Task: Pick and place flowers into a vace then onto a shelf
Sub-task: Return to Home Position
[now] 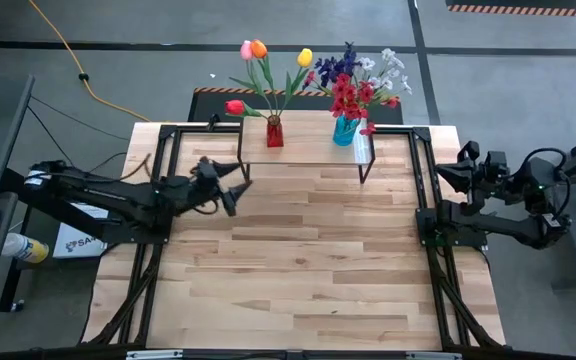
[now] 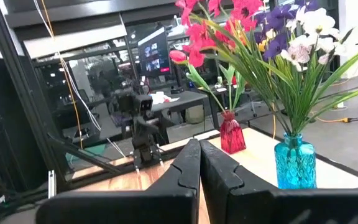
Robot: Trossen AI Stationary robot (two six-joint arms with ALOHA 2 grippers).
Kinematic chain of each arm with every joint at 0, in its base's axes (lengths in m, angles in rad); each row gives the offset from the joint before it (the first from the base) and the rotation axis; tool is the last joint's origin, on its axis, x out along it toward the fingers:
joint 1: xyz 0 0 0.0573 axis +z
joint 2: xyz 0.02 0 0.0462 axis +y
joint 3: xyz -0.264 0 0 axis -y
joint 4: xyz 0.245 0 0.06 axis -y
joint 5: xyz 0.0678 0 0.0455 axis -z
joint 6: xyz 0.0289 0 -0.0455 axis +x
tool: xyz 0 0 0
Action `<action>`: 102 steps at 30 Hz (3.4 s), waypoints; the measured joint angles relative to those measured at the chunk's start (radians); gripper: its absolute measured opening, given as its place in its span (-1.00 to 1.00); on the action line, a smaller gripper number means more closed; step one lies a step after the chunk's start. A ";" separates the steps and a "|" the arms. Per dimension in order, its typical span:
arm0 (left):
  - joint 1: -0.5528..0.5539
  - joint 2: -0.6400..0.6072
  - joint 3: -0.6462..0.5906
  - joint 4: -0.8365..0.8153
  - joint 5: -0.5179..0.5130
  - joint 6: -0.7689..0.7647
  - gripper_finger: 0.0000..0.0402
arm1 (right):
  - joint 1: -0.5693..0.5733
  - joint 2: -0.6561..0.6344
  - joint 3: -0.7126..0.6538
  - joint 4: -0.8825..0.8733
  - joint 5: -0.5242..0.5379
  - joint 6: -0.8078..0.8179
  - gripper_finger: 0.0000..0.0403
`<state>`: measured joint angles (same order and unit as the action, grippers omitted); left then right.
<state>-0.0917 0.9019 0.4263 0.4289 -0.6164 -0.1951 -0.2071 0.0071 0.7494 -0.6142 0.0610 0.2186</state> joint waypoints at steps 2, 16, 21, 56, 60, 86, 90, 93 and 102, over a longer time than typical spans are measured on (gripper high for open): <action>0.016 -0.076 -0.032 -0.029 0.004 0.010 0.73 | 0.000 0.000 0.000 -0.012 0.000 -0.003 -1.00; 0.026 -0.556 -0.101 -0.447 0.007 -0.061 0.73 | 0.000 -0.002 0.000 -0.120 0.126 -0.060 -1.00; 0.026 -0.674 -0.101 -0.537 0.004 -0.044 0.73 | 0.000 -0.002 -0.043 -0.119 0.135 -0.042 -1.00; 0.026 -0.824 -0.411 -0.295 -0.045 -0.099 0.73 | 0.000 -0.003 -0.686 0.678 0.261 0.099 -1.00; 0.026 -0.824 -0.411 -0.295 -0.018 -0.109 0.73 | 0.000 -0.003 -0.720 0.715 0.206 0.101 -1.00; 0.026 -0.524 -0.410 -0.372 -0.426 -0.348 0.73 | -0.002 0.000 -0.740 0.702 0.357 0.160 -1.00; 0.026 -0.539 -0.410 -0.327 -0.451 -0.333 0.73 | -0.002 0.000 -0.740 0.703 0.363 0.166 -1.00; 0.026 -0.541 -0.410 -0.247 -0.444 -0.272 0.73 | -0.002 0.000 -0.740 0.707 0.368 0.166 -1.00; 0.026 -0.541 -0.410 -0.012 -0.296 -0.008 0.73 | -0.002 0.000 -0.740 0.708 0.376 0.158 -1.00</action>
<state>-0.0655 0.3607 0.0162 0.4171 -0.9121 -0.2030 -0.2092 0.0071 0.0093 0.0940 0.4374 0.3766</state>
